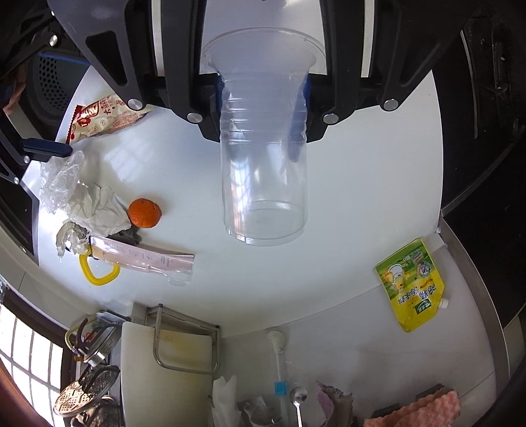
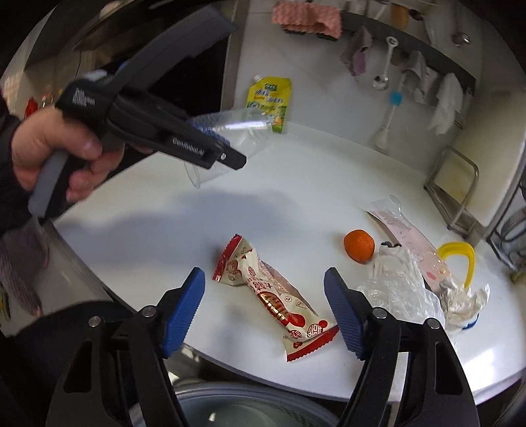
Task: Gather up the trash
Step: 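Grasp the clear plastic cup with the left tool while the right tool grasps the red-white wrapper, then carry the wrapper over the grey basket and open the right tool while the left tool holds the cup, then grasp the crumpled plastic bag with the right tool while the left tool grasps the white tissue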
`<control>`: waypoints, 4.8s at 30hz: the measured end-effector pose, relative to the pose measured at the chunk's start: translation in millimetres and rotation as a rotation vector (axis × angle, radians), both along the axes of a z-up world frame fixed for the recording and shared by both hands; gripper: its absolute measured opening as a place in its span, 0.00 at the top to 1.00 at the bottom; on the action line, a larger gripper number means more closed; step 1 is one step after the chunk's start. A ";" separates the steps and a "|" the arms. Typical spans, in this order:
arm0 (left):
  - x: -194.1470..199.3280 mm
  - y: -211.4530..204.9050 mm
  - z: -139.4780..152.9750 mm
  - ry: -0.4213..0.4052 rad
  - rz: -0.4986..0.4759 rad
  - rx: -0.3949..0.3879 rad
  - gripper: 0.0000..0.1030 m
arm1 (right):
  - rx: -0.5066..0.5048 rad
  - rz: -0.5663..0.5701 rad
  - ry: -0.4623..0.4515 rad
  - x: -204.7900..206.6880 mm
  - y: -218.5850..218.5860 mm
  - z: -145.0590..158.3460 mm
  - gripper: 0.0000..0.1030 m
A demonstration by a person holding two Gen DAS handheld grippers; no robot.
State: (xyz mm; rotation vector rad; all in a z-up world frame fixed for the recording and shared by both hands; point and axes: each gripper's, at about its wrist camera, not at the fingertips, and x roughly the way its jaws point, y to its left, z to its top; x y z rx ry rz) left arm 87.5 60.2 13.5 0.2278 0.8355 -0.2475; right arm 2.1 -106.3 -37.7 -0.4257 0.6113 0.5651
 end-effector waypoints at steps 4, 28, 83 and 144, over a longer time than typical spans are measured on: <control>-5.7 4.8 -0.3 -0.002 0.002 -0.004 0.69 | -0.075 0.047 0.074 16.0 8.1 -16.1 0.59; -105.3 -60.1 33.8 -0.057 -0.206 -0.135 0.68 | 0.187 -0.096 0.143 -86.8 -85.6 28.6 0.98; -124.5 -75.5 3.3 -0.029 -0.203 -0.135 0.07 | 0.252 -0.443 0.005 -35.0 -146.2 35.4 0.24; 3.4 -207.5 -54.3 0.045 -0.117 -0.095 0.68 | 0.430 -0.470 0.012 -32.9 -216.1 35.2 0.75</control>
